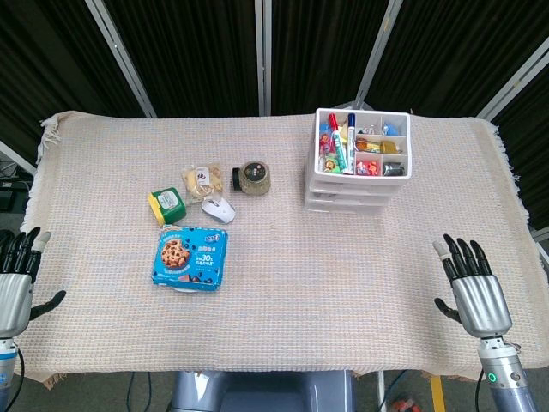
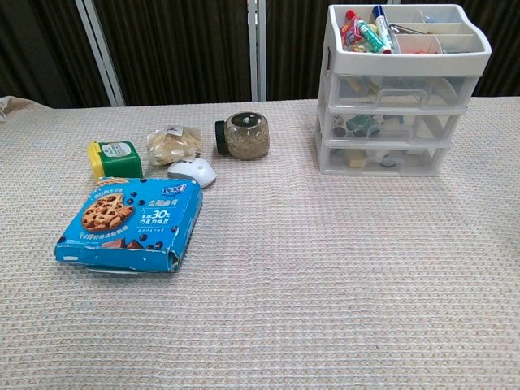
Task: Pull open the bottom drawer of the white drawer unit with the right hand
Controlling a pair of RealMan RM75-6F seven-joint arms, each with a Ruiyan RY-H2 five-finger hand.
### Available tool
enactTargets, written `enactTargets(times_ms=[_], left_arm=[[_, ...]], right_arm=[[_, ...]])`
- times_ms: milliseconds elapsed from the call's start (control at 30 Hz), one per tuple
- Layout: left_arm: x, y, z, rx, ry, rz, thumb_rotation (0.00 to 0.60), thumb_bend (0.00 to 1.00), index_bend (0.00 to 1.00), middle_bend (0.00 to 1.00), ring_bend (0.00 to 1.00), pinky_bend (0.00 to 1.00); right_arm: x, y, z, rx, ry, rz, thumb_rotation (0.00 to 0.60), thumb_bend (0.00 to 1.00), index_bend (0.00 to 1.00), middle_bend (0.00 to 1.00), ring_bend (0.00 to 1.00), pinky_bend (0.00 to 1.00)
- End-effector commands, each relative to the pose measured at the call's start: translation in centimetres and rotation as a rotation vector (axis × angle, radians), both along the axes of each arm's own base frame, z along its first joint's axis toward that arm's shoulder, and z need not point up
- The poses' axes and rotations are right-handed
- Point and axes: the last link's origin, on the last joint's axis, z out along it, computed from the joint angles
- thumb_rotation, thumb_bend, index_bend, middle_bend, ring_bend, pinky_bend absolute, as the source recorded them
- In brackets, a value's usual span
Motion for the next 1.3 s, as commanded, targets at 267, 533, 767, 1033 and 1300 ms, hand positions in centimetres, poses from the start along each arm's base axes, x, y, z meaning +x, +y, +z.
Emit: enactTargets(times_ms=[267, 533, 767, 1033, 1300], left_arm=[[0.1, -0.2, 0.1, -0.005, -0.007, 0.0, 0.6, 0.07, 0.0, 0.0, 0.0, 0.0], [0.2, -0.1, 0.4, -0.001, -0.022, -0.008, 0.6, 0.07, 0.0, 0.0, 0.0, 0.0], [0.6, -0.3, 1.0, 0.028, -0.04, -0.026, 0.6, 0.07, 0.0, 0.0, 0.0, 0.0], [1.5, -0.1, 1.0, 0.028, -0.058, -0.06, 0.6, 0.08, 0.0, 0.0, 0.0, 0.0], [1.7, 0.0, 1.1, 0.03, -0.067, -0.069, 0.6, 0.08, 0.0, 0.0, 0.0, 0.0]], right_arm=[[-0.2, -0.3, -0.3, 0.035, -0.04, -0.027, 0.6, 0.07, 0.0, 0.0, 0.0, 0.0], [0.1, -1.4, -1.0, 0.082, -0.16, -0.069, 0.6, 0.07, 0.02, 0.0, 0.0, 0.0], [3.0, -5.0, -2.7, 0.147, -0.575, -0.151, 0.6, 0.08, 0.15, 0.56, 0.52, 0.48], [6.9, -8.4, -5.1, 0.359, -1.043, -0.324, 0.6, 0.23, 0.16, 0.84, 0.79, 0.63], [7.8, -11.3, -7.5, 0.411, -1.305, -0.437, 0.6, 0.35, 0.14, 0.86, 0.8, 0.64]])
